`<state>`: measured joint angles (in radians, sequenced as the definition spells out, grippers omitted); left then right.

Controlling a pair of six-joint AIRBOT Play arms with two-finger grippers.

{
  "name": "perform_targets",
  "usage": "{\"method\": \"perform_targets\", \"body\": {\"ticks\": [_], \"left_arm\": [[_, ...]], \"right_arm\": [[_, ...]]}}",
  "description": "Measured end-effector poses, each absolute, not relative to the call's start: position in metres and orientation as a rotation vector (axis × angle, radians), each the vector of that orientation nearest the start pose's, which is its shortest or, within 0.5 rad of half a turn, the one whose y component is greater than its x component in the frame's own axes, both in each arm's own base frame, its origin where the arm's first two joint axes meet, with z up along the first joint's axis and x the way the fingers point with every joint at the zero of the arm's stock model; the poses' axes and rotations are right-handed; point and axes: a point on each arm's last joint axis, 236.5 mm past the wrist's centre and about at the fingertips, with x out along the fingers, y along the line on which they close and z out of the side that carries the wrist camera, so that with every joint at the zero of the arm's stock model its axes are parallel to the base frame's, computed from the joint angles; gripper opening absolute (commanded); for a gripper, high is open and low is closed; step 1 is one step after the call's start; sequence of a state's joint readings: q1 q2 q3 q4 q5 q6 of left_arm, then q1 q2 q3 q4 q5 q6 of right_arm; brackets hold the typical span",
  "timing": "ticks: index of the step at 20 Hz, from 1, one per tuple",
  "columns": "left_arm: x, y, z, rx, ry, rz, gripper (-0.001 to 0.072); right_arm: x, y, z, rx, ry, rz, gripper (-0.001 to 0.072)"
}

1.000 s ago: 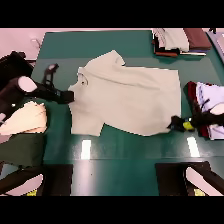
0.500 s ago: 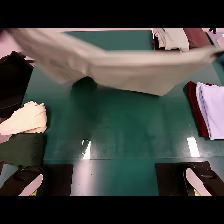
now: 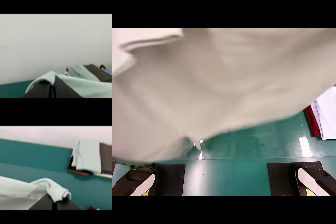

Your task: Fold the shirts.

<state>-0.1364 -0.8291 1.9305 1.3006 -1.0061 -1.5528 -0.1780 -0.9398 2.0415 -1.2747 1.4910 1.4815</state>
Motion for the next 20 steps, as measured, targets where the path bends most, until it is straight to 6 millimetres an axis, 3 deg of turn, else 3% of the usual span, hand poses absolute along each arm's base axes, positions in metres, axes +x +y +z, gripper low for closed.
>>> {"method": "perform_targets", "body": {"ticks": [2,5,8,11,13,15,17,20], "left_arm": [[0.314,-0.094,0.473,-0.135,0.125,-0.345,0.0029],[0.392,-0.103,0.347,-0.164,0.466,-0.307,0.0029],[0.444,-0.107,0.219,-0.183,0.742,-0.256,0.0029],[0.482,-0.107,0.129,-0.194,0.888,-0.205,0.0028],[0.506,-0.107,0.096,-0.201,0.913,-0.184,0.0028],[0.525,-0.101,0.077,-0.213,0.921,-0.164,0.0028],[0.538,-0.092,0.068,-0.239,0.92,-0.145,0.0029],[0.536,-0.08,0.055,-0.249,0.975,-0.157,0.0029]], "right_arm": [[0.316,0.013,0.391,0.057,0.515,0.129,0.0017],[0.368,0.007,0.299,0.109,0.778,0.142,0.0017],[0.402,0.006,0.195,0.168,1.05,0.156,0.0017],[0.422,0.005,0.11,0.219,1.242,0.157,0.0017],[0.438,0.004,0.075,0.243,1.282,0.151,0.0017],[0.454,0.003,0.053,0.263,1.291,0.148,0.0018],[0.468,0.003,0.044,0.275,1.279,0.149,0.0018],[0.477,0.004,0.045,0.258,1.26,0.17,0.0018]]}}
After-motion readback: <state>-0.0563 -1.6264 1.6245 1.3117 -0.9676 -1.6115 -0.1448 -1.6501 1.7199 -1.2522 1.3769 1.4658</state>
